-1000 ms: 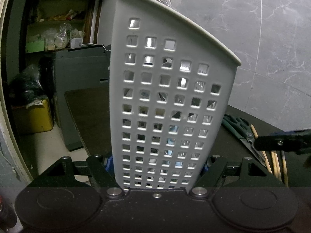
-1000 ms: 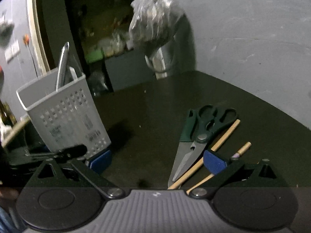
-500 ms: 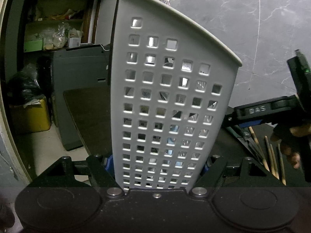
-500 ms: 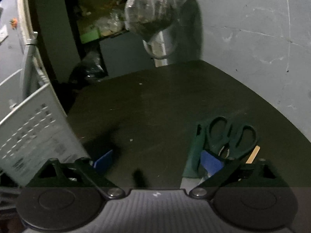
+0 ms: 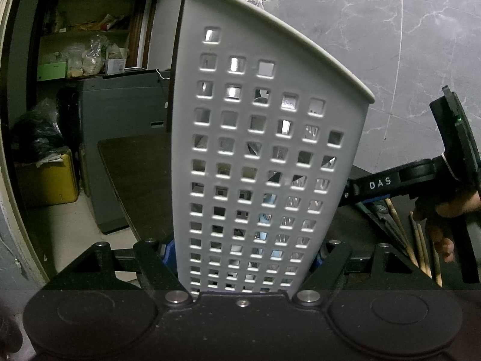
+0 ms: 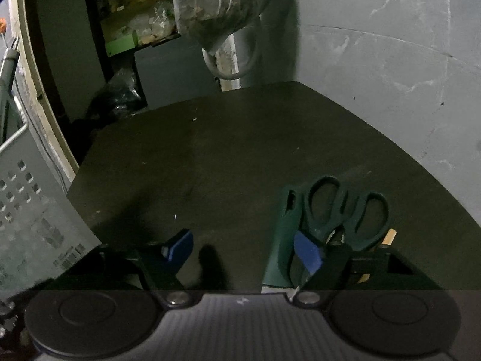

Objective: Organize utensils
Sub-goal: 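Move the right tool down to the green-handled knife on the table, then close the right tool on the green handle of the knife, then lift the green-handled knife with the right tool over the caddy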

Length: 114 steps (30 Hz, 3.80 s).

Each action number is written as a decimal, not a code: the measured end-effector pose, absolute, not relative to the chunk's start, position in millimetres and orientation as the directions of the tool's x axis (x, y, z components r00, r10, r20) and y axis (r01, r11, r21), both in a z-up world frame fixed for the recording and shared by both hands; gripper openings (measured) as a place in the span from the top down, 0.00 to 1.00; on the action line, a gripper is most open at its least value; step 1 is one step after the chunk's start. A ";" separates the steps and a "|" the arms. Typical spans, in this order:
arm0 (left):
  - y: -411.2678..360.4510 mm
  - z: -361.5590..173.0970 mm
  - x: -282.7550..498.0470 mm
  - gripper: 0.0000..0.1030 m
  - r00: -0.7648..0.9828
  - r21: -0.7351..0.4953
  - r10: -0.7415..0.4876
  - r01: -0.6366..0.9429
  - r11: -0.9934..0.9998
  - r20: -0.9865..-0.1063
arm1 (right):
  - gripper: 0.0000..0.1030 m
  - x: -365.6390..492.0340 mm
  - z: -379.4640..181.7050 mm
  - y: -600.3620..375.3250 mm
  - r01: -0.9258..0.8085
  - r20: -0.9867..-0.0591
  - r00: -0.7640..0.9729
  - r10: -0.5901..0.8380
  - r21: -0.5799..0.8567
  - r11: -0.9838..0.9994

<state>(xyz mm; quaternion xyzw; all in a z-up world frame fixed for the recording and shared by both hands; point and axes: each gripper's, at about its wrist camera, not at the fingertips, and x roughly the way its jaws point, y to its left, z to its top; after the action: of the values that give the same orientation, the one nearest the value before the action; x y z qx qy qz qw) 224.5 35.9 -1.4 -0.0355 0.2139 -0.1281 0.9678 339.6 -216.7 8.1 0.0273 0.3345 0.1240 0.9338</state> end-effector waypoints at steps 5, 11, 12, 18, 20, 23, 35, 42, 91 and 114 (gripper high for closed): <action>36.0 -1.5 224.9 0.25 0.876 -0.124 -0.263 0.232 0.965 -0.405 | 0.37 336.9 4.1 -218.4 -0.204 -0.613 0.756 0.230 0.113 0.972; 36.1 -1.8 225.1 0.25 0.876 -0.124 -0.263 0.232 0.965 -0.404 | 0.68 334.0 3.0 -215.1 -0.213 -0.603 0.761 0.239 0.116 0.970; 35.9 -1.7 224.6 0.25 0.876 -0.124 -0.263 0.232 0.965 -0.404 | 0.71 333.0 2.9 -214.2 -0.221 -0.603 0.758 0.249 0.122 0.968; 36.0 -1.8 224.5 0.25 0.876 -0.124 -0.263 0.232 0.965 -0.404 | 0.80 322.0 4.2 -201.5 -0.298 -0.610 0.721 0.329 0.155 0.942; 36.0 -2.0 224.8 0.25 0.876 -0.124 -0.263 0.233 0.965 -0.404 | 0.80 317.8 5.7 -195.9 -0.327 -0.617 0.706 0.347 0.150 0.933; 35.8 -2.0 224.4 0.25 0.876 -0.124 -0.263 0.232 0.965 -0.404 | 0.80 313.4 8.6 -189.2 -0.357 -0.630 0.688 0.360 0.139 0.924; 36.0 -2.3 224.5 0.25 0.877 -0.125 -0.263 0.232 0.965 -0.403 | 0.79 326.1 14.1 -159.8 -0.449 -0.658 0.670 0.345 0.012 0.894; 36.1 -2.4 224.1 0.25 0.877 -0.124 -0.263 0.232 0.965 -0.403 | 0.80 335.6 18.6 -163.4 -0.444 -0.666 0.638 0.387 0.092 0.891; 38.0 -2.7 225.3 0.25 0.879 -0.121 -0.256 0.226 0.967 -0.403 | 0.79 180.5 36.5 -233.2 -0.476 0.047 0.880 0.473 0.125 0.871; 37.7 -3.2 224.7 0.25 0.879 -0.121 -0.256 0.226 0.967 -0.403 | 0.79 157.8 28.5 -243.3 -0.449 0.042 0.893 0.448 0.136 0.883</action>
<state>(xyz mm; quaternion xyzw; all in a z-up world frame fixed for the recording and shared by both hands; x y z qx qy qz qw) 224.7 37.7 -3.2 -0.0352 0.2126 -0.1244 0.9685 157.8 -243.3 28.5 0.0711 -0.0049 0.2313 0.9703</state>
